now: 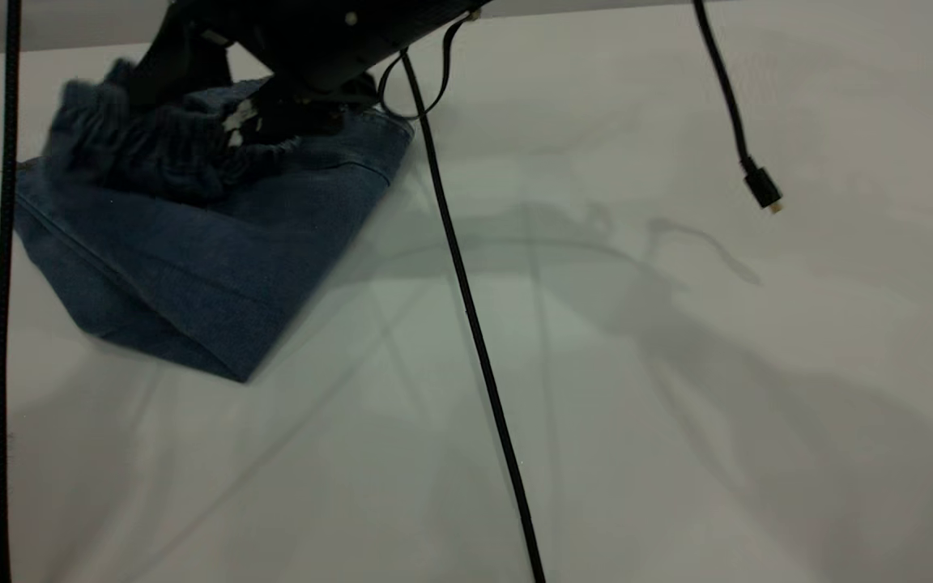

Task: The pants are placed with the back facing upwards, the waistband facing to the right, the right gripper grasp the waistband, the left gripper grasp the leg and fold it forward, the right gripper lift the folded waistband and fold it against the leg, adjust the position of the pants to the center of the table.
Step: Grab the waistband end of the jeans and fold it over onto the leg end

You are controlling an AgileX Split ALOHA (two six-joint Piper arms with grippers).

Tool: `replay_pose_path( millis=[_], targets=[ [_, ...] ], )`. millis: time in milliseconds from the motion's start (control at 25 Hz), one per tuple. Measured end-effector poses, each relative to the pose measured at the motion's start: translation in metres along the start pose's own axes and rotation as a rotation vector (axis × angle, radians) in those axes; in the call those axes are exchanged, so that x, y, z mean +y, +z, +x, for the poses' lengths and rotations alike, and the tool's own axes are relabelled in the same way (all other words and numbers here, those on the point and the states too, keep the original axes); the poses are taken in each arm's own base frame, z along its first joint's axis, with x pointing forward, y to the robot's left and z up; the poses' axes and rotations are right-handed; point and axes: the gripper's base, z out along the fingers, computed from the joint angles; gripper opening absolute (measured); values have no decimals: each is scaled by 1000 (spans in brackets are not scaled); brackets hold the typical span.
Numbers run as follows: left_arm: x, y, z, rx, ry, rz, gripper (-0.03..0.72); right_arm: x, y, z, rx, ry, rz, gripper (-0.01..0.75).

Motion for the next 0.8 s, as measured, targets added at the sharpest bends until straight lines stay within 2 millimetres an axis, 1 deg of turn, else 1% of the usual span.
replay_pose_path(
  millis=[160,280,400,520,640,800],
  targets=[
    [0,0,0,1,0,-1,551,-2,-20,-15,-19,-48,41,560],
    [0,0,0,3,3,-5,551,-6,-43,-28,-28,-60,92,560],
    [1,0,0,4,12,-10,551,-18,-71,-40,-29,-64,169,560],
    [1,0,0,5,14,-12,551,-29,-107,-54,-40,-77,263,560],
    [2,0,1,7,16,-16,551,-36,-150,-69,-57,-96,362,560],
    [4,0,1,14,25,-39,551,-30,-209,-83,-57,-163,498,560]
  ],
)
